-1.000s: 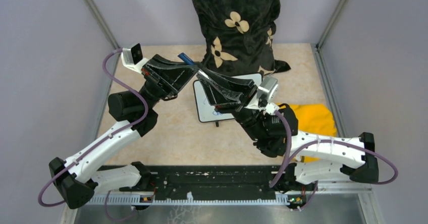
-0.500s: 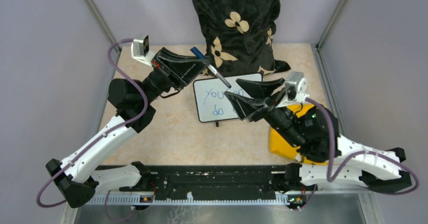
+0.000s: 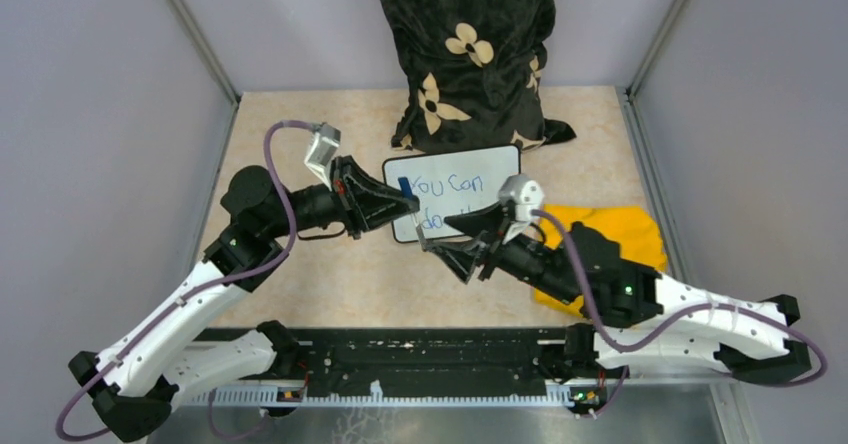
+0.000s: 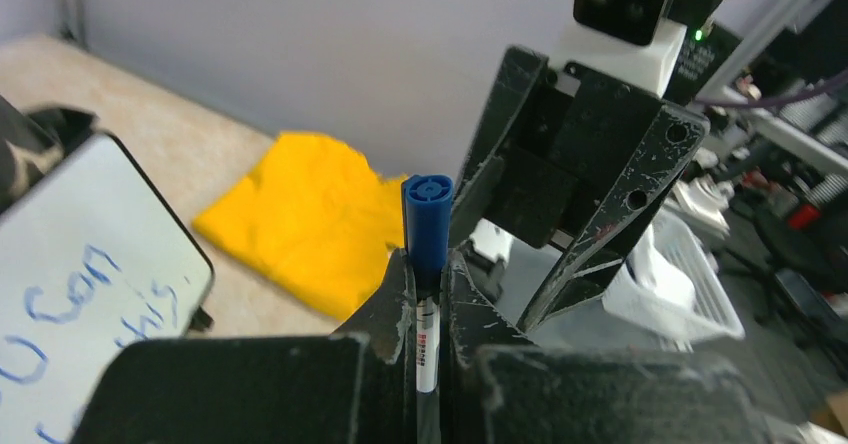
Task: Write a sentence on the whiteboard
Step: Place the whiteboard marker at the center of the board.
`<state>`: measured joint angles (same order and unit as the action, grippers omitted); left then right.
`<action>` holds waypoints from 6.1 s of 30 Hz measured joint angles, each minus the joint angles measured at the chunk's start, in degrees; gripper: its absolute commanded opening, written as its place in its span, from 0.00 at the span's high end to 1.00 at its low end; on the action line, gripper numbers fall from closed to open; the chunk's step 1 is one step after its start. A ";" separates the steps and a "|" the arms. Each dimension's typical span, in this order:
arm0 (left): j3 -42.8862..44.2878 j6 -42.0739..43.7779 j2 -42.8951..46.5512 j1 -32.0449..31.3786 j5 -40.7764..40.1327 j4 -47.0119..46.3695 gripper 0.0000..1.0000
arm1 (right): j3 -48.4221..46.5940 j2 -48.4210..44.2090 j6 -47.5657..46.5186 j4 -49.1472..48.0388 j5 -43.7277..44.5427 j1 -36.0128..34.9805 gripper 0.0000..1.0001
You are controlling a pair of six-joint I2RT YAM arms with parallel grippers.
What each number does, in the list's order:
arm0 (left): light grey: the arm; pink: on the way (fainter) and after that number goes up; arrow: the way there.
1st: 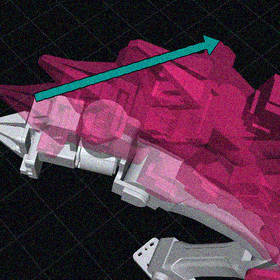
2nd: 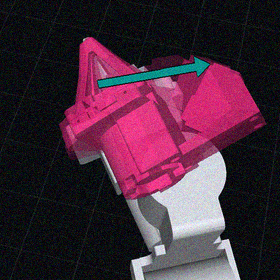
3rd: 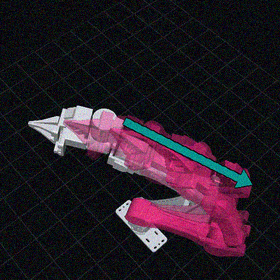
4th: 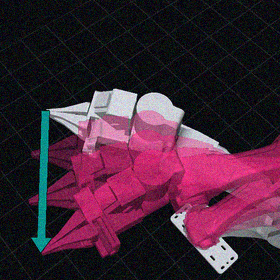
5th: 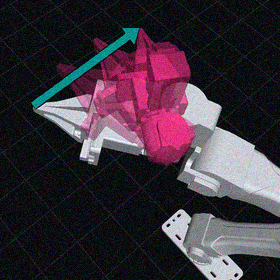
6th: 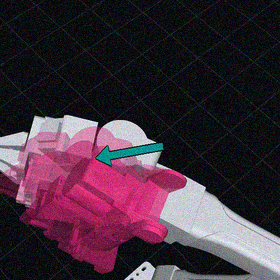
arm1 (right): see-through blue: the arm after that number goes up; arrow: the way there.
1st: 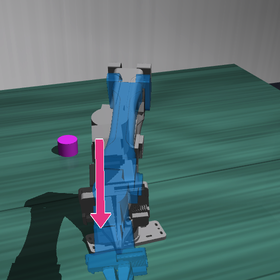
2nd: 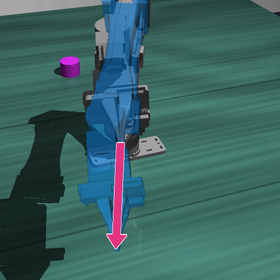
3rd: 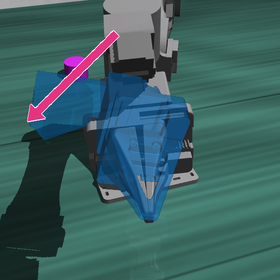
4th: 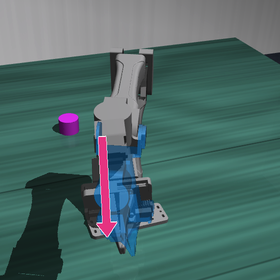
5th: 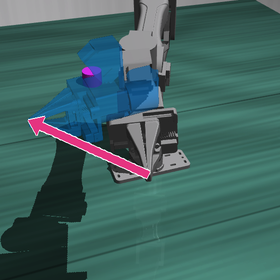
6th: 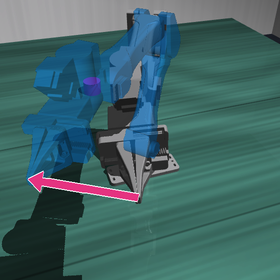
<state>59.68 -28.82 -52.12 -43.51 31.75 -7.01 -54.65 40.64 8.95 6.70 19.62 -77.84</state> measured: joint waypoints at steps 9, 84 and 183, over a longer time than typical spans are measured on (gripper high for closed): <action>-7.74 0.00 6.12 0.00 5.38 6.47 1.00 | 2.71 9.07 4.85 -1.62 -8.00 0.00 0.53; -9.51 0.68 8.87 0.00 -32.46 26.67 1.00 | 11.45 11.87 19.63 -3.06 -5.84 5.64 0.36; -6.82 8.04 -40.83 21.16 -34.27 34.56 0.81 | 16.41 8.81 25.59 10.43 21.44 7.91 0.32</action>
<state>52.86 -20.78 -92.95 -22.35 -2.52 27.55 -38.24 49.45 34.54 17.12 41.06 -69.93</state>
